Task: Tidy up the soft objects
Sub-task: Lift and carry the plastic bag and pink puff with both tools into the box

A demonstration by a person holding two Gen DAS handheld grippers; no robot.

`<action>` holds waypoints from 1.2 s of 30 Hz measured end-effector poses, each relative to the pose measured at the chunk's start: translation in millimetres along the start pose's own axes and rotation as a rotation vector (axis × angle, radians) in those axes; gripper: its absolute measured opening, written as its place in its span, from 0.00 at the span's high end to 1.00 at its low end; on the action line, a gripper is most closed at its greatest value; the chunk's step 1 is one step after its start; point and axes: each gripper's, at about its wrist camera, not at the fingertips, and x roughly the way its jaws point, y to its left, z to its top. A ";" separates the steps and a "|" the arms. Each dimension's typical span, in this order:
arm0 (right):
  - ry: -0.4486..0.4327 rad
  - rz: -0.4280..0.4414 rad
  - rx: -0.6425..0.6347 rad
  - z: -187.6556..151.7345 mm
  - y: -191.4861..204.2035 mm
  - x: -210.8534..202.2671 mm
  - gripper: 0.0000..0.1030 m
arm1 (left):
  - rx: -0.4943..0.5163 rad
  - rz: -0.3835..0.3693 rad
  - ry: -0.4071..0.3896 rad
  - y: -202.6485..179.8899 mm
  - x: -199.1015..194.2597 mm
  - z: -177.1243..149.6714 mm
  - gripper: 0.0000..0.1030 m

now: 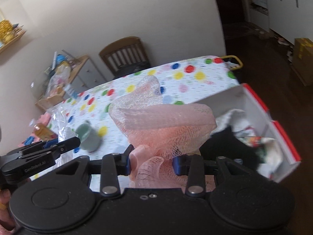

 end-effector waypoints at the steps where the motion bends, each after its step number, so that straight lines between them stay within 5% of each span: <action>1: -0.002 -0.009 0.006 0.2 -8.8 -1.4 0.64 | 0.008 -0.009 0.008 -8.5 5.6 1.5 0.69; 11: -0.005 -0.099 0.044 7.4 -77.4 1.9 0.64 | 0.125 -0.095 0.122 -86.8 68.3 18.9 0.69; 21: 0.061 -0.090 0.052 3.9 -108.5 25.8 0.64 | 0.137 -0.079 0.253 -129.9 144.2 22.1 0.69; 36: 0.100 -0.085 0.050 0.5 -123.1 63.6 0.62 | 0.161 -0.052 0.377 -143.4 208.5 -0.6 0.69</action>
